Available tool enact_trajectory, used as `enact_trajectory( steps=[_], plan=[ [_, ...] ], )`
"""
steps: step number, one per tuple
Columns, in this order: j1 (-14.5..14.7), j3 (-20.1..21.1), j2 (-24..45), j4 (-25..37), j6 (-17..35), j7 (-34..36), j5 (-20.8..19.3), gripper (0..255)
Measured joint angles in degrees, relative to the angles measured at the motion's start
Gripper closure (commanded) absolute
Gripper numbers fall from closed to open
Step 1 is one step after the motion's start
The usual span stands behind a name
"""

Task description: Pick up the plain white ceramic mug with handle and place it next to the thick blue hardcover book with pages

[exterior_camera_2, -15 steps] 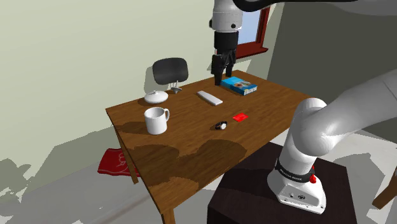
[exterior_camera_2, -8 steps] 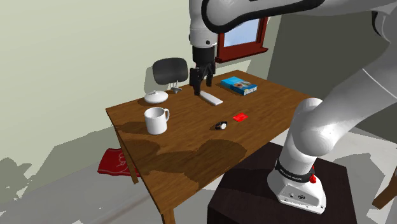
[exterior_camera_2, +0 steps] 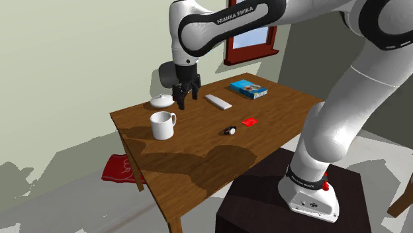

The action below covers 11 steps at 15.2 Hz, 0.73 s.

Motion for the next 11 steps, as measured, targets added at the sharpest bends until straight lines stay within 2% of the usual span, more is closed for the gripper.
enact_trajectory(
  steps=[7,11],
  plan=[
    [0.6,1.6,14.9,8.9,6.6,2.6,-2.5,0],
    [1.2,1.8,23.6,15.7,8.6,3.9,-4.4,0]
  ],
)
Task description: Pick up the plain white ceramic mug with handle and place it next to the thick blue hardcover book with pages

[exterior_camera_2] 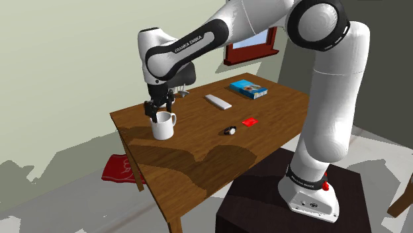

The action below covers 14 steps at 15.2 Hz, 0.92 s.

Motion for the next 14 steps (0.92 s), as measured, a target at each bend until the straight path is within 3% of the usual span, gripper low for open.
enact_trajectory(
  steps=[4,14],
  plan=[
    [0.7,-0.1,7.7,6.8,1.0,0.8,-1.6,0],
    [1.1,-0.4,11.4,5.9,5.6,1.4,-2.5,0]
  ],
)
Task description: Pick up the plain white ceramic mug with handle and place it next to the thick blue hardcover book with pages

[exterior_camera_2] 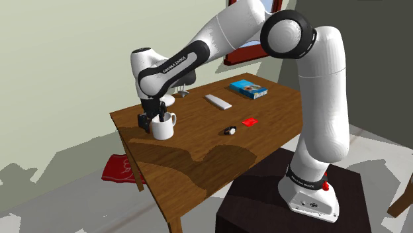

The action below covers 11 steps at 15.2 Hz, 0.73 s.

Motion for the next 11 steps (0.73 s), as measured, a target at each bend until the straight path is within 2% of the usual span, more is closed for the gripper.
enact_trajectory(
  steps=[3,4,11],
  plan=[
    [0.0,0.0,0.0,0.0,0.1,0.0,0.0,0],
    [0.0,0.0,0.0,0.0,0.1,0.0,0.0,255],
    [0.0,0.0,0.0,0.0,0.1,0.0,0.0,255]
  ],
)
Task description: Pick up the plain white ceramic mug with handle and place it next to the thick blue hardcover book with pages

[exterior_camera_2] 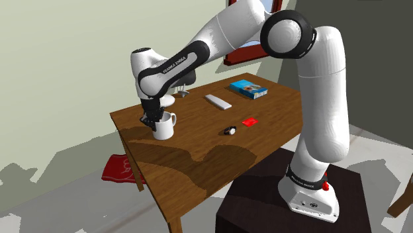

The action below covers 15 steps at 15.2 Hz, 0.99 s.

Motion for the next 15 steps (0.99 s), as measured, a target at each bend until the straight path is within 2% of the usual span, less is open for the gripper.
enact_trajectory(
  steps=[5,15],
  plan=[
    [-0.1,0.0,-0.4,0.4,-0.8,-0.1,0.1,255],
    [-0.1,0.3,-3.3,4.0,-7.2,-0.5,0.8,255]
  ],
)
